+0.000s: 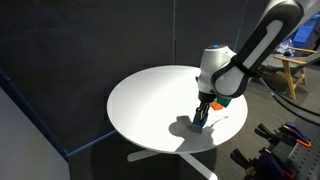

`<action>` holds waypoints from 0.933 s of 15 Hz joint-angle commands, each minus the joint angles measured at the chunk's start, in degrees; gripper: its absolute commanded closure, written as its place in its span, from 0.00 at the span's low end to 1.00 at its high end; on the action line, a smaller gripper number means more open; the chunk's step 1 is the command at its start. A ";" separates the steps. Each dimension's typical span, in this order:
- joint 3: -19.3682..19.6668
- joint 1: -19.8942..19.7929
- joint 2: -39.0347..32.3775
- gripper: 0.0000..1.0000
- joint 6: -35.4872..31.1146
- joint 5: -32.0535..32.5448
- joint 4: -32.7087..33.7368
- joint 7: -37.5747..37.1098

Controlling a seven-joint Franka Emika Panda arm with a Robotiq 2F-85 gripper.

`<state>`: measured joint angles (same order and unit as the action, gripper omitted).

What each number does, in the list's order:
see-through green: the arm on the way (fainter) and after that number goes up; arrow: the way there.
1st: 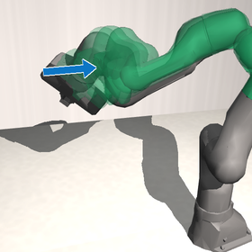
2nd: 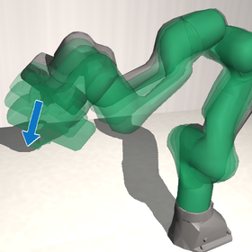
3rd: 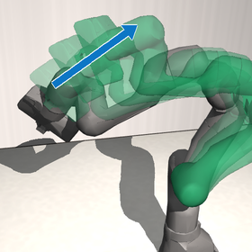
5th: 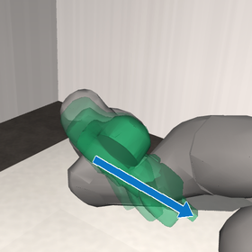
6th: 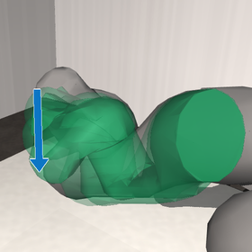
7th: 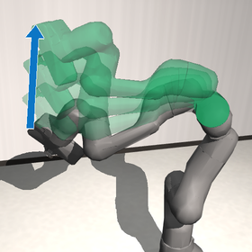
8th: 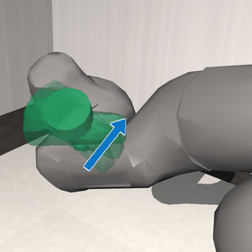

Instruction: Pick up the blue block and put it on the lime green block

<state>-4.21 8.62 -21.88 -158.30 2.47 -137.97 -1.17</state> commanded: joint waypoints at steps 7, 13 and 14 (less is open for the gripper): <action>0.76 2.23 5.48 0.70 10.66 4.64 0.49 -1.84; 0.72 1.22 8.70 0.70 13.03 5.01 0.25 -3.30; 0.85 1.04 9.00 0.70 12.89 4.88 0.22 -3.67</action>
<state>-3.77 10.23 -15.19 -146.79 6.44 -137.41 -2.50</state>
